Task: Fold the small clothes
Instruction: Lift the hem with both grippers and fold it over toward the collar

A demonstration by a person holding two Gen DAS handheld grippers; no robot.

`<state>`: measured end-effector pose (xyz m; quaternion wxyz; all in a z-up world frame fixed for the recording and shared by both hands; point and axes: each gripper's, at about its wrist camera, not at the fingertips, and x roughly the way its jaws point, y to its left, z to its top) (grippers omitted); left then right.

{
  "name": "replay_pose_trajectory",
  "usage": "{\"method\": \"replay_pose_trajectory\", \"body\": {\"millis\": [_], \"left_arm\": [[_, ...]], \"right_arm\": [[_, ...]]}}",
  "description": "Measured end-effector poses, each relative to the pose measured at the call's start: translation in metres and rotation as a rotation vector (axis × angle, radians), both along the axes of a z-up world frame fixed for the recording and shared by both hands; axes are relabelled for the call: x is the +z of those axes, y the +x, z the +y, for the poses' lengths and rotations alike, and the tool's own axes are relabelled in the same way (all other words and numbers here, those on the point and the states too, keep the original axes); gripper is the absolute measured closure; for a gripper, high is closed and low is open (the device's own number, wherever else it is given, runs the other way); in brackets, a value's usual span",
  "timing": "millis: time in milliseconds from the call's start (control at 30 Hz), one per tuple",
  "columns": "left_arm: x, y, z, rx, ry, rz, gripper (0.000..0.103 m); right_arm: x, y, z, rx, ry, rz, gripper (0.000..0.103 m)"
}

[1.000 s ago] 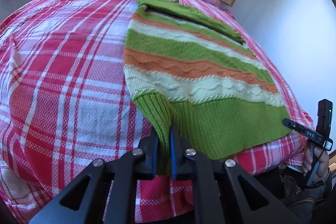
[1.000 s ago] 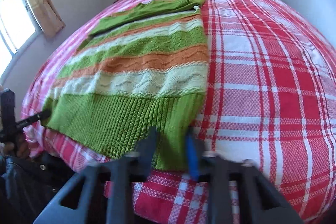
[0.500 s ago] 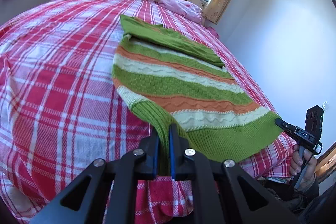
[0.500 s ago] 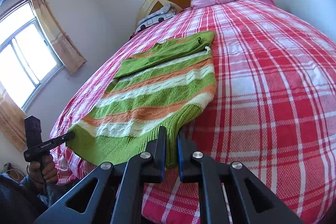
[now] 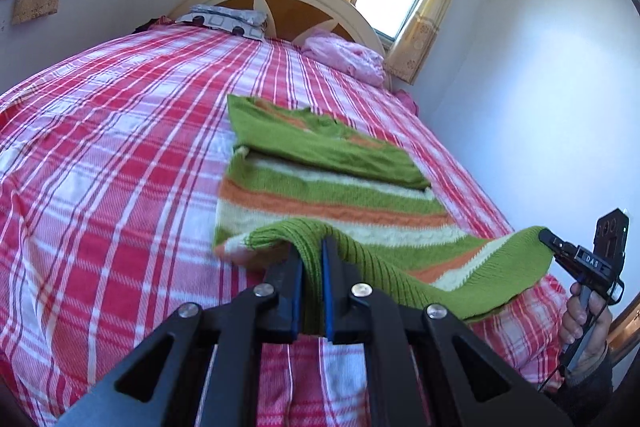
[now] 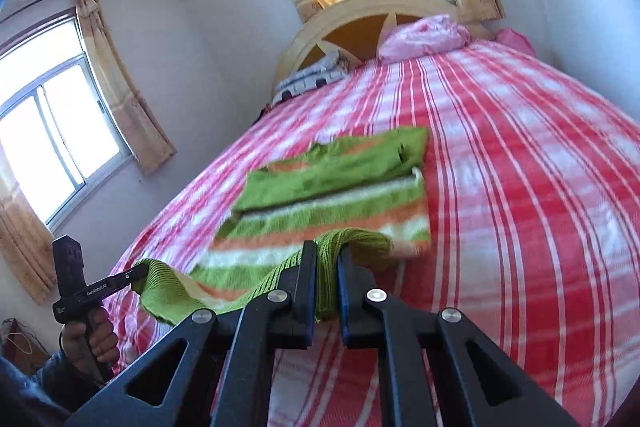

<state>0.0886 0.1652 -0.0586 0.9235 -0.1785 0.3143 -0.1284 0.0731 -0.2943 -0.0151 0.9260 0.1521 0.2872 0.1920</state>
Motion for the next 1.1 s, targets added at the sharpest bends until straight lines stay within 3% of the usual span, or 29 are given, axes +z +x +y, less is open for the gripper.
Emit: {"method": "replay_pose_trajectory", "body": {"millis": [333,667,1100], "left_arm": [[0.021,0.045,0.007,0.043,-0.035,-0.035,0.094],[0.042,0.112,0.008,0.067,-0.029,-0.055,0.094],[0.023,0.208,0.014,0.087,-0.016,0.029,0.094]], "right_arm": [[0.029,0.048,0.004,0.003,-0.024,-0.065,0.094],[0.048,0.127,0.013,-0.021,-0.047,-0.091,0.094],[0.033,0.243,0.029,-0.038,-0.117,-0.019,0.094]]}}
